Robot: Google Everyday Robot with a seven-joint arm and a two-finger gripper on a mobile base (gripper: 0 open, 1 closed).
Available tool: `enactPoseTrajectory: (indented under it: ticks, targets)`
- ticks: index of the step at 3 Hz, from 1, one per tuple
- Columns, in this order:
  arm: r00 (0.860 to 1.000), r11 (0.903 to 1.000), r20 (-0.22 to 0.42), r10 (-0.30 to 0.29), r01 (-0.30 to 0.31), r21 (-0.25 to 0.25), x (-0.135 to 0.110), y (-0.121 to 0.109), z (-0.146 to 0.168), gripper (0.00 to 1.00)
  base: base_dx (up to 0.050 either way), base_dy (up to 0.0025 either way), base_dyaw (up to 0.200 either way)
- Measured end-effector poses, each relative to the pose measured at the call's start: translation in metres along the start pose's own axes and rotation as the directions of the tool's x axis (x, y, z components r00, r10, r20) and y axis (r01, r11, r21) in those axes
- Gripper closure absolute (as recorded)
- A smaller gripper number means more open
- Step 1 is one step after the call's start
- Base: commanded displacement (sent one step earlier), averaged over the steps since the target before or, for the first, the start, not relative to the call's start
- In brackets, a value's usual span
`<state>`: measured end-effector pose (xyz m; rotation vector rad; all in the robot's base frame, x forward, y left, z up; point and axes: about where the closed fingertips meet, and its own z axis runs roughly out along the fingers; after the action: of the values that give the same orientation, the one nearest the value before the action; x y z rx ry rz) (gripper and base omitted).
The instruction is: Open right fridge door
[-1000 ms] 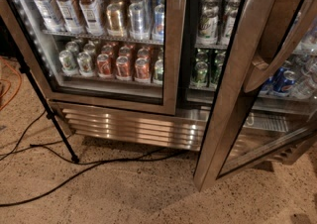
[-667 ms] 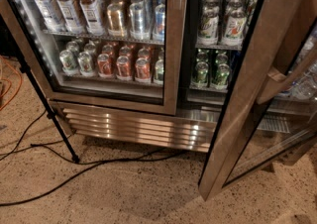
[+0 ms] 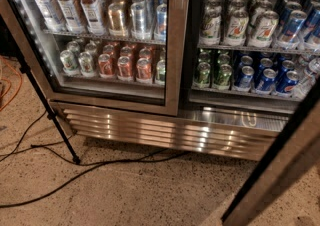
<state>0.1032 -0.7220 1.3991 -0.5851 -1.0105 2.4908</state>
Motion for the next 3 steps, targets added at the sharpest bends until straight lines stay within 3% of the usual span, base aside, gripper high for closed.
enactPoseTrajectory:
  ticks: [1,2,3]
  targets:
    - [0.954,0.9995,-0.298,-0.019,0.025,0.017,0.146,0.070,0.065,1.00,0.000,0.00000,0.000]
    - [0.929,0.9979,-0.367,-0.038,0.055,0.035,0.178,0.077,0.072,1.00,0.000,0.00000,0.000]
    - [0.910,0.9939,-0.411,-0.050,0.086,0.070,0.178,0.092,0.058,1.00,0.000,0.00000,0.000]
